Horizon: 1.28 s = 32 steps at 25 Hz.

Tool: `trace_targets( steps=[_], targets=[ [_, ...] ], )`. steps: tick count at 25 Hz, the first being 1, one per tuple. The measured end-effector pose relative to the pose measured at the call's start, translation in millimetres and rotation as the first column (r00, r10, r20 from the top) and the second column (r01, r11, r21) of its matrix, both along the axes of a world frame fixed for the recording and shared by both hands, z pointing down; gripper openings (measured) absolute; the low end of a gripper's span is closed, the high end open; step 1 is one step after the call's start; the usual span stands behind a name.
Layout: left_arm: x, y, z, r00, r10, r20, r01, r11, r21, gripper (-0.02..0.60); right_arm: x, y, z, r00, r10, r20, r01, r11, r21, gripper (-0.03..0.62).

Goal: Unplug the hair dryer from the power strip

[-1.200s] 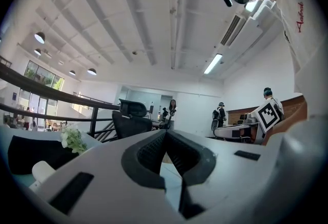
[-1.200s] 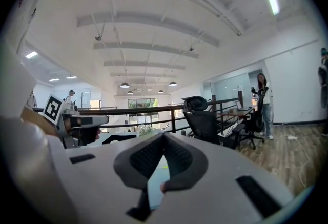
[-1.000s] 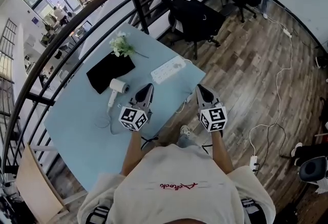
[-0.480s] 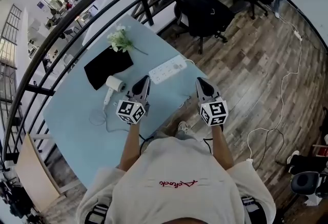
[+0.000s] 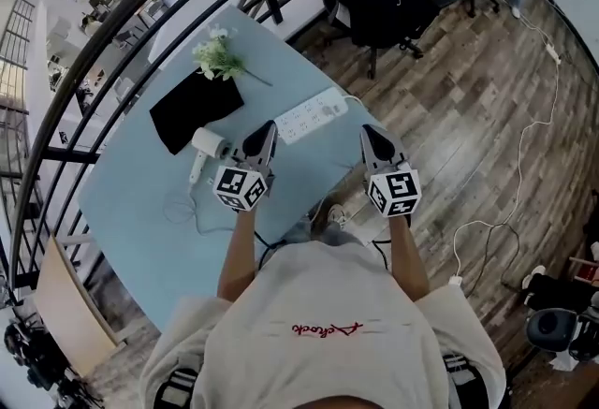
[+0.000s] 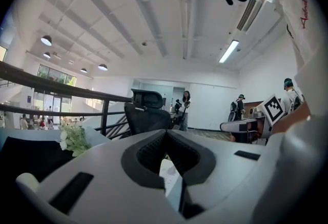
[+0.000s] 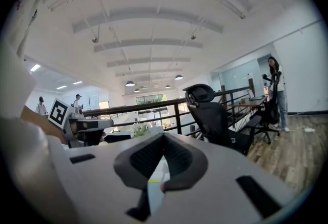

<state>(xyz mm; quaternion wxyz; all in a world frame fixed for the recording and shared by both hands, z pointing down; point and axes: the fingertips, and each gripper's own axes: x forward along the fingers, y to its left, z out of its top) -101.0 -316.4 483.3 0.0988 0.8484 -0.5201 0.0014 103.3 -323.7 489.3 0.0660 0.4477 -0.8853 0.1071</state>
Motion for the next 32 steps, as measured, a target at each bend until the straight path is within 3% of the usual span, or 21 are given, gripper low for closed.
trace_targets(
  steps=[19, 32],
  targets=[
    [-24, -42, 69, 0.998, 0.063, -0.009, -0.064, 0.988, -0.138, 0.009, -44, -44, 47, 0.999, 0.004, -0.044, -0.008, 0.994, -0.108, 0.017],
    [-19, -48, 131, 0.995, 0.096, 0.004, -0.092, 0.970, -0.224, 0.009, -46, -40, 103, 0.998, -0.010, -0.061, -0.003, 0.979, -0.202, 0.017]
  ],
)
